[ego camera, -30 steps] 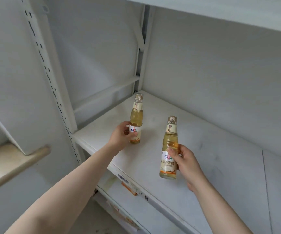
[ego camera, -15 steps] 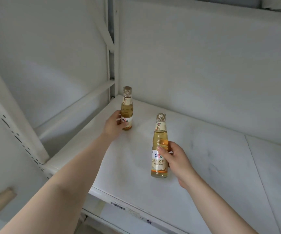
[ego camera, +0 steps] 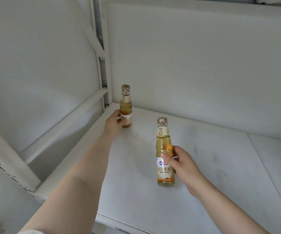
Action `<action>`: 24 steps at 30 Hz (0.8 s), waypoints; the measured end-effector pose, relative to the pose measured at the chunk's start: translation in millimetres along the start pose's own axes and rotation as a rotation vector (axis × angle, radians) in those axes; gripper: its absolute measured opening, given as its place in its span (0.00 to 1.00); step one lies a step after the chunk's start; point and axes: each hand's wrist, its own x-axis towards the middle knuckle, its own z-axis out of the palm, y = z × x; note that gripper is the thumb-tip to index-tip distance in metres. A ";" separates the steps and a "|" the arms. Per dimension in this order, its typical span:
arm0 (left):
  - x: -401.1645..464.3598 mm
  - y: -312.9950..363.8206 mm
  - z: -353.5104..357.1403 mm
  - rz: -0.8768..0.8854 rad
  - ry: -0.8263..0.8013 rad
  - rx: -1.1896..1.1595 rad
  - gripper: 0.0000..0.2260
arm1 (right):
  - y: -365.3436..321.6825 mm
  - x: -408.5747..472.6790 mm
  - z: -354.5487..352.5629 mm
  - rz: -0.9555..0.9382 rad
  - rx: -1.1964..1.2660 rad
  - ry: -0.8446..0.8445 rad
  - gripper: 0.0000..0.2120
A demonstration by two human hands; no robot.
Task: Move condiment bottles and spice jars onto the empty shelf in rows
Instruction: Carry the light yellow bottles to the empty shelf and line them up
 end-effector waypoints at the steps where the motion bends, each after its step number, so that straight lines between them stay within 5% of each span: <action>1: 0.8 -0.6 1.0 0.000 -0.001 0.005 0.19 | 0.6 0.6 0.4 -0.003 -0.003 -0.003 0.07; 9: -25.1 11.2 -10.9 -0.107 0.106 0.041 0.36 | -10.1 11.8 17.6 0.001 -0.023 -0.049 0.10; 12: -47.4 37.0 -23.7 -0.080 0.227 -0.030 0.29 | -18.8 24.2 35.5 -0.023 -0.028 -0.071 0.14; 16: -77.3 74.7 -43.1 0.020 0.050 -0.099 0.14 | -31.4 46.7 70.2 -0.079 -0.010 -0.075 0.19; 20: -87.7 90.0 -58.0 0.047 -0.049 -0.050 0.11 | -35.6 74.5 100.9 -0.071 0.054 -0.055 0.20; 24: -83.0 85.0 -58.1 0.027 0.016 0.001 0.11 | -31.6 95.6 118.9 -0.140 0.009 0.002 0.20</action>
